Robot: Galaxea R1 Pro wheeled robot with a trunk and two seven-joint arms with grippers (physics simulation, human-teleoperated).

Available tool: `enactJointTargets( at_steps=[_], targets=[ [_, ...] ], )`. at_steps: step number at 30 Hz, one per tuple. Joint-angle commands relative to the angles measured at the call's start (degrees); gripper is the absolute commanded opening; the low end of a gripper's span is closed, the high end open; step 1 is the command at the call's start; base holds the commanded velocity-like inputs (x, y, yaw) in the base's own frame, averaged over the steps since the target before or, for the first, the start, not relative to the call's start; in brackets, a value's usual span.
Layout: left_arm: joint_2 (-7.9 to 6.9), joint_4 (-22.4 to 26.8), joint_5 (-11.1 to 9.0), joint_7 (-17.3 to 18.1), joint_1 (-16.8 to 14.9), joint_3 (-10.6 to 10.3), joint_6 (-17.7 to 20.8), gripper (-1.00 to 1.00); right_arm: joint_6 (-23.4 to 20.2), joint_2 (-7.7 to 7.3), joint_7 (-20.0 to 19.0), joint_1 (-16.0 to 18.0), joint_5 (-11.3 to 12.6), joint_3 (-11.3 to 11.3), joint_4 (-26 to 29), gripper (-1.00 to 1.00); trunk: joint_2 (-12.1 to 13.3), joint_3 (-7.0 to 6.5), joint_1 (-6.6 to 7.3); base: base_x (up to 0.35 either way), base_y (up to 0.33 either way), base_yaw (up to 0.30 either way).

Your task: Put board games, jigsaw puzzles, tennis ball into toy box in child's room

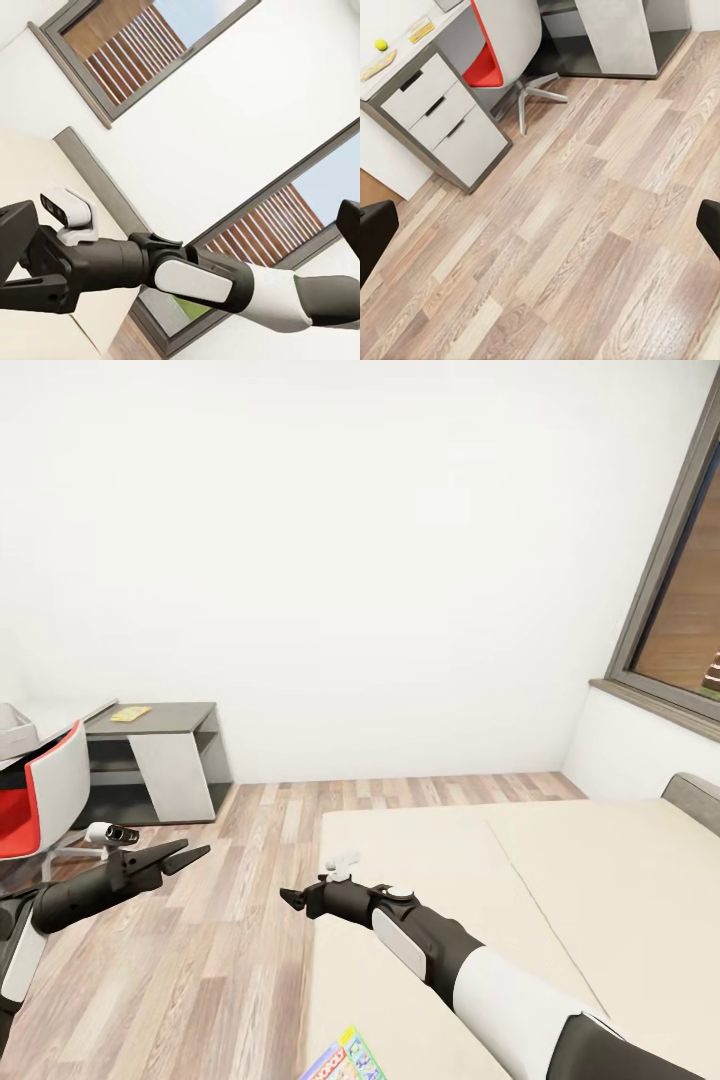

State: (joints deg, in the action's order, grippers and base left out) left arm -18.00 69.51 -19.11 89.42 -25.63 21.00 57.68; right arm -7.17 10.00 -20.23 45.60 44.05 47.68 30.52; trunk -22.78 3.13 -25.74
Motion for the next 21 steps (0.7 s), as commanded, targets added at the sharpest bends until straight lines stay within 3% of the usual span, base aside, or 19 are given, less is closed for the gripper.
enactJointTargets(
  at_steps=[1, 21],
  targets=[
    [-0.02, 0.0, 0.0, 0.2, 0.0, 0.0, 0.6, 1.0, -0.2, 0.0, -0.1, 0.1, 0.5, 0.1, 0.0, 1.0, -0.1, 0.13, -0.04, 0.0, 0.014, 0.0],
    [-0.02, 0.0, 0.0, 0.3, 0.0, 0.0, 0.6, 1.0, -0.2, 0.0, -0.1, 0.1, 0.5, 0.2, 0.0, 1.0, -0.1, 0.13, -0.04, -0.02, 0.047, 0.0]
  ],
)
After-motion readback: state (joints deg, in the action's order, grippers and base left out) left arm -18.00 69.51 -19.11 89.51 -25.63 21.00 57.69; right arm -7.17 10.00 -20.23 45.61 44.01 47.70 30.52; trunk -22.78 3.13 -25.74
